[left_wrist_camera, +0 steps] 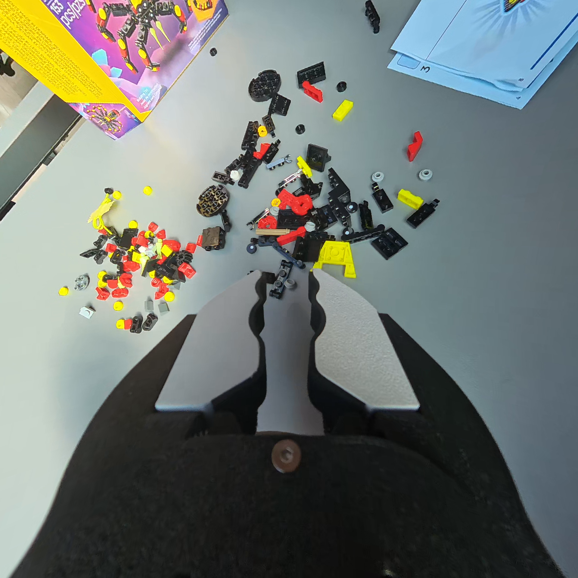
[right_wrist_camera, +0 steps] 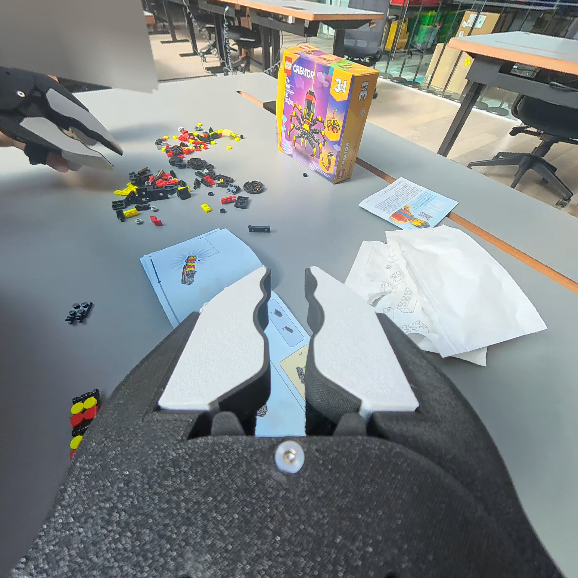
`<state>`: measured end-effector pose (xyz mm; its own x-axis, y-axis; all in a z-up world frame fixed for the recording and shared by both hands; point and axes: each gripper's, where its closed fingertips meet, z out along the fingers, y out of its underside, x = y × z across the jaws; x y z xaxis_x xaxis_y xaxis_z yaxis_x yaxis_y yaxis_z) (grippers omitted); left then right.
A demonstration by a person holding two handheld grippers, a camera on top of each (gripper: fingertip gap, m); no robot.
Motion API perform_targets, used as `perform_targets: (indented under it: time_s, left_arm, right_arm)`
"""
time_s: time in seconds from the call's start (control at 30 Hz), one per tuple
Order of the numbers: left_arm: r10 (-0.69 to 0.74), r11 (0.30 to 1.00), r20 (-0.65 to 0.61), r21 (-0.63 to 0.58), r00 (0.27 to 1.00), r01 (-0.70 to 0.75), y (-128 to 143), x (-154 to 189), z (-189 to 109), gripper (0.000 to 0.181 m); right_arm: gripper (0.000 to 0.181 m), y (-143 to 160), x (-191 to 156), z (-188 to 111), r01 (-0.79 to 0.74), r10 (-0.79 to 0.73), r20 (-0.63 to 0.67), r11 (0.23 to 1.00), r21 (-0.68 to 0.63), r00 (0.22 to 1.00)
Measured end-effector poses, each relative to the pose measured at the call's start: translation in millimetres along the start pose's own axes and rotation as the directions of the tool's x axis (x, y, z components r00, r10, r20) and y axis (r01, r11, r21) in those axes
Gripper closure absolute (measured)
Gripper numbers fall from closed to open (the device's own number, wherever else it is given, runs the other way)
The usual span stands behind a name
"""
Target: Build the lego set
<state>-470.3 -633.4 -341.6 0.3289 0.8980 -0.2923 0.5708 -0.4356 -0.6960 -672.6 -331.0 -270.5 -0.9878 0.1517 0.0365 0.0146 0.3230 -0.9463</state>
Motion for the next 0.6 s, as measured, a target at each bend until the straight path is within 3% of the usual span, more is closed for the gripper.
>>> perform_targets:
  time_s: [0.23, 0.4, 0.6]
  left_arm:
    - [0.011, 1.0, 0.022, 0.014, 1.0, -0.011, -8.2, -4.0, 5.4, 0.162]
    - [0.013, 0.998, -0.001, 0.06, 1.0, -0.013, -22.1, -1.7, 9.2, 0.152]
    - [-0.033, 0.999, -0.049, 0.023, 0.998, 0.034, -19.1, 3.7, 20.7, 0.138]
  right_arm:
    - [0.161, -6.6, 8.0, -6.0, -0.032, 0.035, -0.028, 0.995, 0.099, 0.999]
    - [0.161, -3.3, 11.1, -5.6, -0.03, 0.035, -0.047, 0.995, 0.093, 0.998]
    - [0.155, -8.9, 41.0, -22.8, -0.009, 0.045, -0.239, 0.989, 0.147, 0.97]
